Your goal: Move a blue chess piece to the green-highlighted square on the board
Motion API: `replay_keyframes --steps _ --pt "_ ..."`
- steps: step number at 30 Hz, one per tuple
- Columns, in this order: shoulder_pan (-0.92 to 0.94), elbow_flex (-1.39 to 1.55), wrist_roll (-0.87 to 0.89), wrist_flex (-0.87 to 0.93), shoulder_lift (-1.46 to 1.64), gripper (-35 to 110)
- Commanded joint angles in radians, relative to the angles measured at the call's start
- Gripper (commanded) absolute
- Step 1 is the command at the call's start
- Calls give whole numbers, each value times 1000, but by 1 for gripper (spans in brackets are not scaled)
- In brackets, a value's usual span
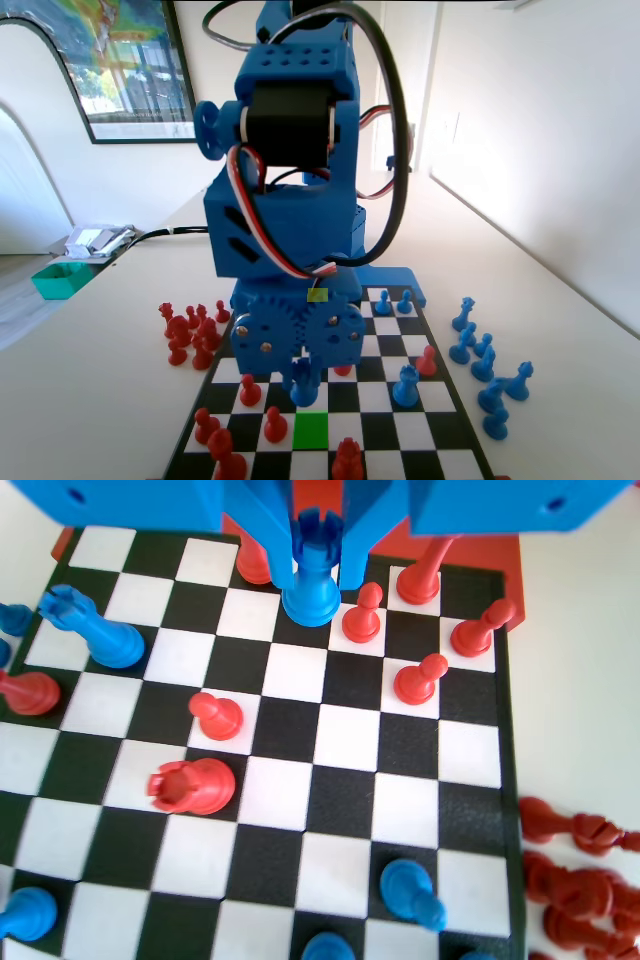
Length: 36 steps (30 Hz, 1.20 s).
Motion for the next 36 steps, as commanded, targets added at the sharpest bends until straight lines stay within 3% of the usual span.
replay_keyframes --steps 1,17,36 --pt "-2 -58 9 -34 17 1" --pt "-3 8 -3 -173 -34 1" --pt "0 40 -23 -192 -40 1"
